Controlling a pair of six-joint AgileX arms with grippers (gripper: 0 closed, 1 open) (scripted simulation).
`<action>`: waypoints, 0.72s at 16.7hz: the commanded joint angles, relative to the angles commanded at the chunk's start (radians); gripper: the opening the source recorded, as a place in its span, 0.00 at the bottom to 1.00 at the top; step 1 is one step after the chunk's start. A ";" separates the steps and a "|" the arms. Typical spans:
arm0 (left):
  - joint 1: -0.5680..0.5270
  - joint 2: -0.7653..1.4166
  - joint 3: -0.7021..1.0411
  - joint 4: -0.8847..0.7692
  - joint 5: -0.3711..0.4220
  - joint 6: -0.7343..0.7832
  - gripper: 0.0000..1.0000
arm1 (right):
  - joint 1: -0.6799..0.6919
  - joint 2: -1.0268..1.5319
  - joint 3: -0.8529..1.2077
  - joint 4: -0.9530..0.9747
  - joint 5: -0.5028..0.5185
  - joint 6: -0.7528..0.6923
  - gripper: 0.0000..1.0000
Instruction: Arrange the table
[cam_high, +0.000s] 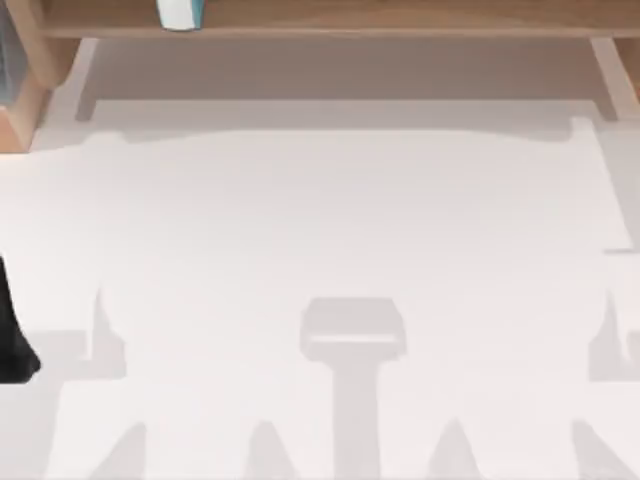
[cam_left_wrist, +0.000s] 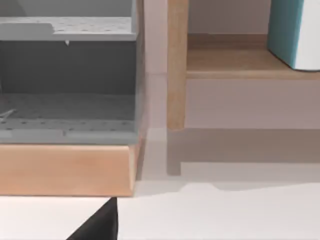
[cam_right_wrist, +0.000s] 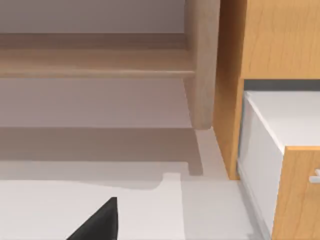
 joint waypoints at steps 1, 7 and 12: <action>0.000 0.000 0.000 0.000 0.000 0.000 1.00 | 0.000 0.000 0.000 0.000 0.000 0.000 1.00; 0.000 0.000 0.000 0.000 0.000 0.000 1.00 | -0.047 0.152 0.149 -0.135 0.007 0.002 1.00; 0.000 0.000 0.000 0.000 0.000 0.000 1.00 | -0.141 0.558 0.540 -0.420 0.024 -0.003 1.00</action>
